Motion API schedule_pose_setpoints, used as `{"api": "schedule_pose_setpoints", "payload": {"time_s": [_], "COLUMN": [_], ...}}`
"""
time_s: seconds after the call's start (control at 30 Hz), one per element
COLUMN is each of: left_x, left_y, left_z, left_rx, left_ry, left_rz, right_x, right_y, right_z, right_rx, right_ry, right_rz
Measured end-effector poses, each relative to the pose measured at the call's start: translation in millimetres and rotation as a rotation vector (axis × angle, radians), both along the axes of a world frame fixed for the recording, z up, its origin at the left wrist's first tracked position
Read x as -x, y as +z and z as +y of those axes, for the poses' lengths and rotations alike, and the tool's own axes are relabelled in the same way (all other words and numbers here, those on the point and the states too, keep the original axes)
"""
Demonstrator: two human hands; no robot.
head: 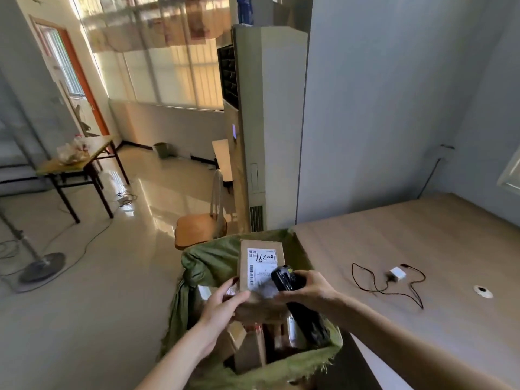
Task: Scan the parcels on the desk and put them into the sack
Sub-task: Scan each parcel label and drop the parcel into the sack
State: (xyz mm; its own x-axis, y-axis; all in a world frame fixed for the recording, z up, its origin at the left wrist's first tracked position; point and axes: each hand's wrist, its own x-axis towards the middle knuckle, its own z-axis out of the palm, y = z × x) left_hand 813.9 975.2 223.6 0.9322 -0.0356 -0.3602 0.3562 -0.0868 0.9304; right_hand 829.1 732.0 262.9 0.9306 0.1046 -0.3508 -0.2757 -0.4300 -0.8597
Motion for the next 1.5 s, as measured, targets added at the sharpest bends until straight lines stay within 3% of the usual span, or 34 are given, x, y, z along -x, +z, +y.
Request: {"api": "schedule_pose_setpoints", "payload": {"time_s": [0.27, 0.5, 0.77, 1.17, 1.33, 1.5], "left_x": [-123, -187, -219, -166, -88, 41], "left_y": [-84, -112, -60, 83, 135, 181], "left_z": [-28, -19, -20, -148, -243, -339], "left_rx": [-0.104, -0.47, -0.476, -0.418, -0.326, -0.235], "left_ry": [-0.049, -0.202, -0.355, -0.812, -0.999, -1.231], "left_rz": [0.214, 0.131, -0.077, -0.486, -0.608, -0.75], "right_x": [-106, -145, -123, 57, 189, 346], "right_y": [-90, -112, -66, 83, 141, 171], "right_z": [-19, -33, -51, -111, -147, -170], "right_rx": [0.092, 0.263, 0.405, 0.693, 0.75, 0.773], "right_ry": [-0.061, -0.078, -0.204, -0.698, -1.017, -1.291], "right_rz": [0.14, 0.16, 0.095, 0.051, 0.077, 0.165]}}
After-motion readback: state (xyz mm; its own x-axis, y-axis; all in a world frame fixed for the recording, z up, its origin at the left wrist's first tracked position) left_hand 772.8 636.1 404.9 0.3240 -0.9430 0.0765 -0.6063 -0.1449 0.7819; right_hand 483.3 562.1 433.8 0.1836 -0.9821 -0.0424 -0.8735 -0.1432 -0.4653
